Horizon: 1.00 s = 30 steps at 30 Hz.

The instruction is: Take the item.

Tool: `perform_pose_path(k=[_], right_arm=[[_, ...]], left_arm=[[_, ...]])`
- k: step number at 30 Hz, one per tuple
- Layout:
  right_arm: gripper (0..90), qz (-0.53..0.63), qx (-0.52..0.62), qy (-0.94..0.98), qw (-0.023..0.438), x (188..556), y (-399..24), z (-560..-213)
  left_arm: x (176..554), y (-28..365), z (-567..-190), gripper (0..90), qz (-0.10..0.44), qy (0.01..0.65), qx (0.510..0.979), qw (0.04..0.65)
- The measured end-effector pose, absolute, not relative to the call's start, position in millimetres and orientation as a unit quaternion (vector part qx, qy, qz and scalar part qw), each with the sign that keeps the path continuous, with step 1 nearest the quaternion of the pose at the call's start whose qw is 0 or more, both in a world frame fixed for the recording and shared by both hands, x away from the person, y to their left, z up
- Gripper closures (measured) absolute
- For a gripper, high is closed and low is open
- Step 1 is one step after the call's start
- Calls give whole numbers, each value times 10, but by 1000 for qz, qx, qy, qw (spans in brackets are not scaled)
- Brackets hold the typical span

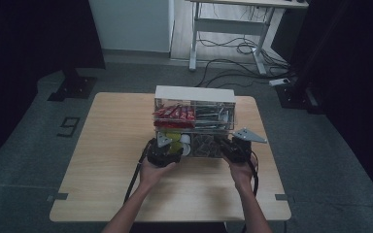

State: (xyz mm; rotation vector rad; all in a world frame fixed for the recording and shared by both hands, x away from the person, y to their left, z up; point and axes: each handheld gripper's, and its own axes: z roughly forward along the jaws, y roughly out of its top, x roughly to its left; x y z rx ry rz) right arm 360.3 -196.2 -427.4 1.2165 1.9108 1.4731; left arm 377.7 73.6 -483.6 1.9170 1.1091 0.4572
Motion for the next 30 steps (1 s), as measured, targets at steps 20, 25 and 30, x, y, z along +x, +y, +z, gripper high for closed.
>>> perform_pose_path(k=[20,25,30], right_arm=[[891,531,441,689,221,3599,-1964,-4270],[891,532,441,689,221,3597,-1965,-4272],[891,531,441,688,221,3595,-1963,-4272]], left_arm=[[3663,902,-4669,383,185,445,758,439],[3636,931,-4632,383,184,446,754,445],[3622,951,-4613,383,182,447,753,447]])
